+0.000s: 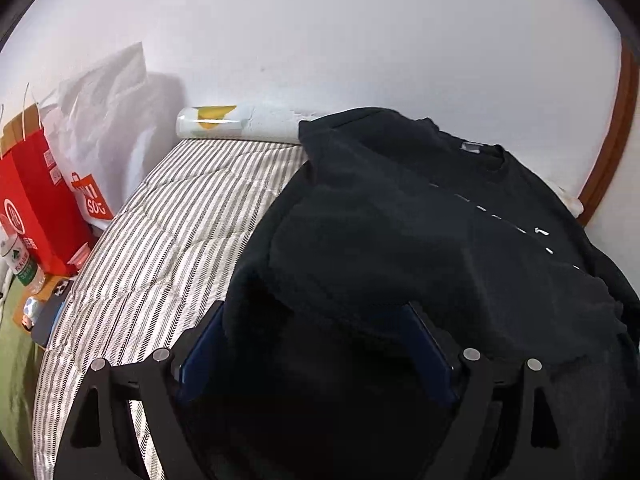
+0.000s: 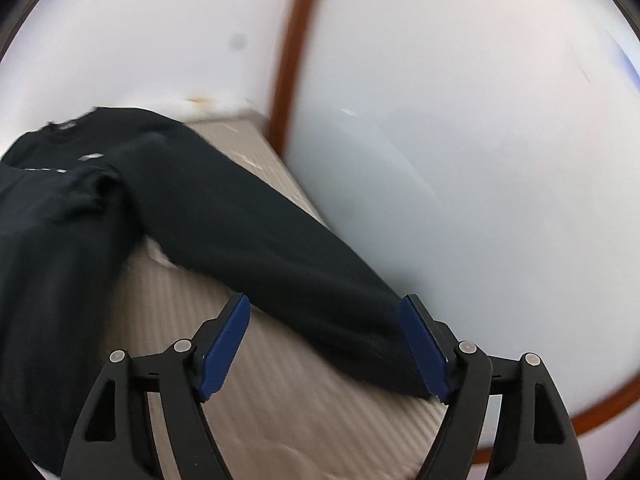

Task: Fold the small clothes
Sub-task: 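Grasp the other sleeve cuff with the right tool and lift it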

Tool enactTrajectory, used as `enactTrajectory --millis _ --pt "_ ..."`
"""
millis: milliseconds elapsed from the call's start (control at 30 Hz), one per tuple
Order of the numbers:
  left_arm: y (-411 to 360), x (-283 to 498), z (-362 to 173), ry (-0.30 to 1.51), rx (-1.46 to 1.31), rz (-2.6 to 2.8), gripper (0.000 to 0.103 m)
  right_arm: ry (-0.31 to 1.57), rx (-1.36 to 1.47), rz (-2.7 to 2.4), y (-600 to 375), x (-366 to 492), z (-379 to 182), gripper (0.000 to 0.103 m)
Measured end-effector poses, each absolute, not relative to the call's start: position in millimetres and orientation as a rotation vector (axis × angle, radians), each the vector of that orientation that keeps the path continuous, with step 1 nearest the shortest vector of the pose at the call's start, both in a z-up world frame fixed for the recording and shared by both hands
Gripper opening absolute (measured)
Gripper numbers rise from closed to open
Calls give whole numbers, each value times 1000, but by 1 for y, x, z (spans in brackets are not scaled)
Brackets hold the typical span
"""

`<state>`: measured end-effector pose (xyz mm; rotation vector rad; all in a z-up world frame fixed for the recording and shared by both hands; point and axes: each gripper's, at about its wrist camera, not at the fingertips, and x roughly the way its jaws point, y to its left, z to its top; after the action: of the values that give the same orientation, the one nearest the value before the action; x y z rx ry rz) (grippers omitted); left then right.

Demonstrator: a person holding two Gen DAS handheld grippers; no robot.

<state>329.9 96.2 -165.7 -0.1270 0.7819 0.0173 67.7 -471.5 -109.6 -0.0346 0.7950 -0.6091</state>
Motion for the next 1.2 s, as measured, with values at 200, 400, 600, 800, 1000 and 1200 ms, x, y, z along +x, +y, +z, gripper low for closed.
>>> enactTrajectory --millis 200,400,600,800,1000,1200 --pt "86 320 -154 801 -170 20 85 853 36 -624 -507 25 -135 77" --pt "71 286 -129 804 -132 3 85 875 -9 -570 -500 47 -150 77" --pt "76 247 -105 796 -89 43 85 900 17 -590 -511 75 -165 65" --pt "87 226 -94 797 -96 48 85 900 7 -599 -529 82 -160 18" --pt "100 220 -88 792 -127 49 85 793 -6 -664 -540 102 -104 15" --pt "108 220 -76 723 -79 70 85 576 -71 -623 -501 153 8 15"
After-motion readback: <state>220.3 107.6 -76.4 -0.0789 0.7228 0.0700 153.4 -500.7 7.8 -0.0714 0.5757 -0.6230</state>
